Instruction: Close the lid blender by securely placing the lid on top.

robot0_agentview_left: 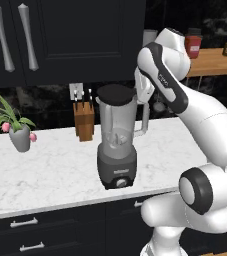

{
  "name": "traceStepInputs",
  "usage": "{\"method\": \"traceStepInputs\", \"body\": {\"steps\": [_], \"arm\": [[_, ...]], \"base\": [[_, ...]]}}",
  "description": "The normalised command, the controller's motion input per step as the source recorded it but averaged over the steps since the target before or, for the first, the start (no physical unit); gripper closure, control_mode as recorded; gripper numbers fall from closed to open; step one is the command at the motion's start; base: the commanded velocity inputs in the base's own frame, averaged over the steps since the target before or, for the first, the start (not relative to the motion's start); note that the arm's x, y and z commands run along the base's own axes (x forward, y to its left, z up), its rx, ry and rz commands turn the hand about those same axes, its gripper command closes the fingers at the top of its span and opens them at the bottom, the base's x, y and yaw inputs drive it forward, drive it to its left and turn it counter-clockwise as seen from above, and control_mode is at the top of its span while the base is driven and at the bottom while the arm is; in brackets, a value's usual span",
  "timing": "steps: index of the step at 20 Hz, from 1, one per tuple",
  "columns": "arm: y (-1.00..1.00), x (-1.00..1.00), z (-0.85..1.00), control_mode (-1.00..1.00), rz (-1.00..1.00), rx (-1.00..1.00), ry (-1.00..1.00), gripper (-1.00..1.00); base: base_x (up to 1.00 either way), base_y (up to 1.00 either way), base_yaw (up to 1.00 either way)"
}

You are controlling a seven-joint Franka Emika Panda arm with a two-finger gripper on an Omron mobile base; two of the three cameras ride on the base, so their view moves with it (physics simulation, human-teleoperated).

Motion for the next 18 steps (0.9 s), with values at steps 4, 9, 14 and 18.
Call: {"method": "traceStepInputs", "body": {"steps": [4, 9, 14, 18], "arm": [[-0.01, 0.01, -0.19, -1.0, 0.05, 0.0, 0.0, 1.0], [-0.11, 0.08, -0.05, -1.0, 0.06, 0.0, 0.0, 1.0], [-0.04, 0.23, 0.0, -1.0, 0.01, 0.0, -0.07, 1.0], [0.0, 0.26, 0.0, -1.0, 0.0, 0.0, -0.07, 1.0]], "base": [[0.0, 0.0, 0.0], [0.0, 0.0, 0.0], [0.0, 0.0, 0.0], [0.0, 0.0, 0.0]]}}
